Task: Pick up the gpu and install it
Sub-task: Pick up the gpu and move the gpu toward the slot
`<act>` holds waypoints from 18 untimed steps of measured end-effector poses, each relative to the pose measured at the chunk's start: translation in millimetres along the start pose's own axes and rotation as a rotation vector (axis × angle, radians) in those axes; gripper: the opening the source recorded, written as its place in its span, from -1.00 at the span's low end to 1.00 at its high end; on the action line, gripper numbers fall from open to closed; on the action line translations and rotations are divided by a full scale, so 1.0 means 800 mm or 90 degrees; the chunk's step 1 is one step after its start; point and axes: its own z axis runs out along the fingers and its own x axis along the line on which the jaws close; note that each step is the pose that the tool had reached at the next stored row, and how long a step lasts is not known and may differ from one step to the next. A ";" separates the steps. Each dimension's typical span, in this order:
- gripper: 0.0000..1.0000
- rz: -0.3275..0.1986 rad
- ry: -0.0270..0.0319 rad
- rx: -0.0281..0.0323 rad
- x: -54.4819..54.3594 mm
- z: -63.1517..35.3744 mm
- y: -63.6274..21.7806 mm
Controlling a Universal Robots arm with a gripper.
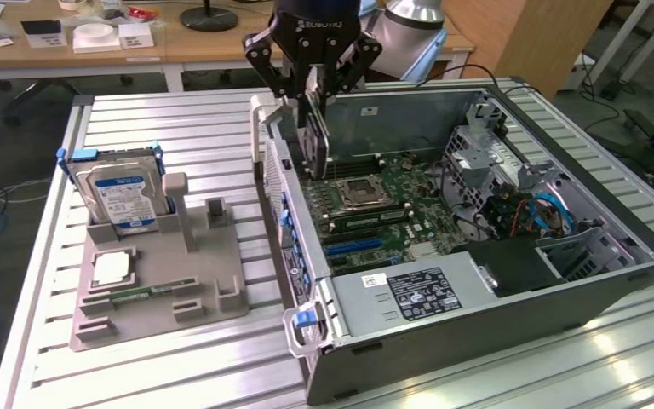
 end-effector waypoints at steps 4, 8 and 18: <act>-0.47 0.000 0.0000 -0.0001 -0.012 0.001 0.002; -0.47 0.000 -0.0001 0.0000 -0.025 0.001 0.003; -0.47 0.000 -0.0001 -0.0001 -0.055 0.003 0.009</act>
